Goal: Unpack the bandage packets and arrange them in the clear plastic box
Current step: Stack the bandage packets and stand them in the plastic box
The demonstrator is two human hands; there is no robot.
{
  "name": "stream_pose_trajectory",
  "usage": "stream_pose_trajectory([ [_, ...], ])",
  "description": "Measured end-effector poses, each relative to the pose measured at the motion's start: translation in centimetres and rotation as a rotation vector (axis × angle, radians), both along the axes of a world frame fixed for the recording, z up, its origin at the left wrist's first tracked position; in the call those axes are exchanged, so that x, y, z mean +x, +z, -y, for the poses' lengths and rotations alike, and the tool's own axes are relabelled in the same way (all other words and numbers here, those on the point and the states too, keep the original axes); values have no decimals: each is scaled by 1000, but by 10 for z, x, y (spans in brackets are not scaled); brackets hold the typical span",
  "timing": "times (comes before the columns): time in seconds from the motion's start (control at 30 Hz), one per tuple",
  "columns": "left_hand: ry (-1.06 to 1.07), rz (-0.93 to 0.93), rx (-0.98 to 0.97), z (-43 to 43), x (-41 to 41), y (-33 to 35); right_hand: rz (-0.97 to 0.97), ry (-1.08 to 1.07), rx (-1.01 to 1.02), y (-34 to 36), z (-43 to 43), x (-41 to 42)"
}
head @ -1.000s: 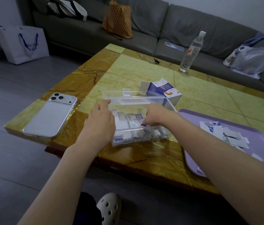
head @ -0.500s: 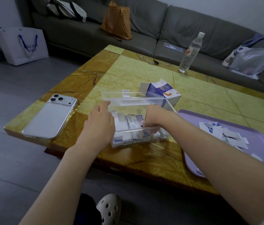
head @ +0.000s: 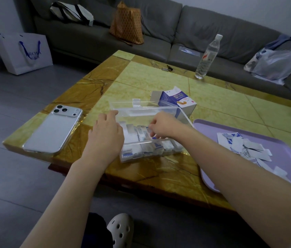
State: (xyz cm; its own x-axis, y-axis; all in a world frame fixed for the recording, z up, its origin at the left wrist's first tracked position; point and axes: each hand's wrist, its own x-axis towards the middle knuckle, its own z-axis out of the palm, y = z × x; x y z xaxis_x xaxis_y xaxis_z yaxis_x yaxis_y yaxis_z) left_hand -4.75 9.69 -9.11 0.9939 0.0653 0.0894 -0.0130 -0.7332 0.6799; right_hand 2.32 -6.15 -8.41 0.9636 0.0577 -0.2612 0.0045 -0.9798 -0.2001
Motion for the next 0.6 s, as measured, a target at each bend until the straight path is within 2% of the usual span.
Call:
stream_pose_trajectory([
  [0.07,40,75,55,3,-2,4,106,-39,118,8,7,-9],
  [0.2,43,361,33,17,-6,14,495,20,218,24,24,-37],
  [0.37,-223,573,-72,72,-16,24,866,50,296,19,70,-66],
  [0.47,-425,575,-52,112,-24,21,929,-38,290,10,106,-83],
  [0.6,-650,513,65,157,-33,11,798,-145,176,-13,163,-102],
])
